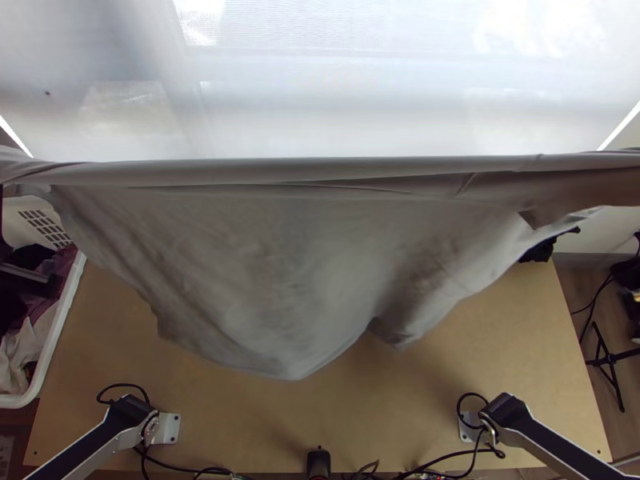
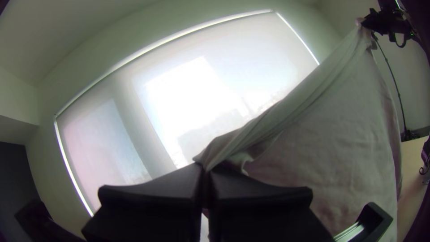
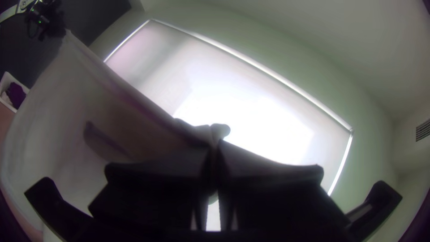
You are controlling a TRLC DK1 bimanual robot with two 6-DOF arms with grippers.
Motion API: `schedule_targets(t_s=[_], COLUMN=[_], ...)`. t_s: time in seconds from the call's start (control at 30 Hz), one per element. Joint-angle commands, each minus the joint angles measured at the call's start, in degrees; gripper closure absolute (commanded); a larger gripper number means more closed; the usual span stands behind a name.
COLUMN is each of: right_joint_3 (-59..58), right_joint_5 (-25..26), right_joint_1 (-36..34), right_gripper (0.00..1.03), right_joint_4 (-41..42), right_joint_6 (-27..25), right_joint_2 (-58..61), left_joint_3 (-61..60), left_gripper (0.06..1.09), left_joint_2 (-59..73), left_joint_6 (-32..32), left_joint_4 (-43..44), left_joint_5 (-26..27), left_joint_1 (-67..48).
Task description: Fold the t-shirt
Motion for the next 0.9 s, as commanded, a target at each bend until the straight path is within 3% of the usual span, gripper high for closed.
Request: schedule_targets(t_s=[0.0,0.27,0.43,0.87], right_joint_3=[2.1,1.6,0.2,-9.4], right_joint_5=[-0.2,-0.4,-0.4,-0.7], right_joint_1=[0.0,-0.2,-1.3,-6.0], right_gripper=[1.0,1.0,1.0,1.0], right_joint_4=[-1.3,-2.2,-6.4,-9.7], right_joint_6=[-1.1,-0.7,1.6,7.3], right_joint_2=[-2.9,-5.9,-8.4,-12.1], left_joint_3=[0.0,2.1,1.2,-15.1], left_gripper=[1.05,1.05,1.05,1.05], left_joint_2=[-1.5,-2.7,-4.4,-8.9], left_joint_6=[3.1,3.5,-0.2,-9.0], left_joint_4=[-0.8,-1.3,-6.8,-7.0], left_joint_5=[0.5,1.3,1.3,1.4], left_joint_1=[0.0,0.0,0.0,0.0])
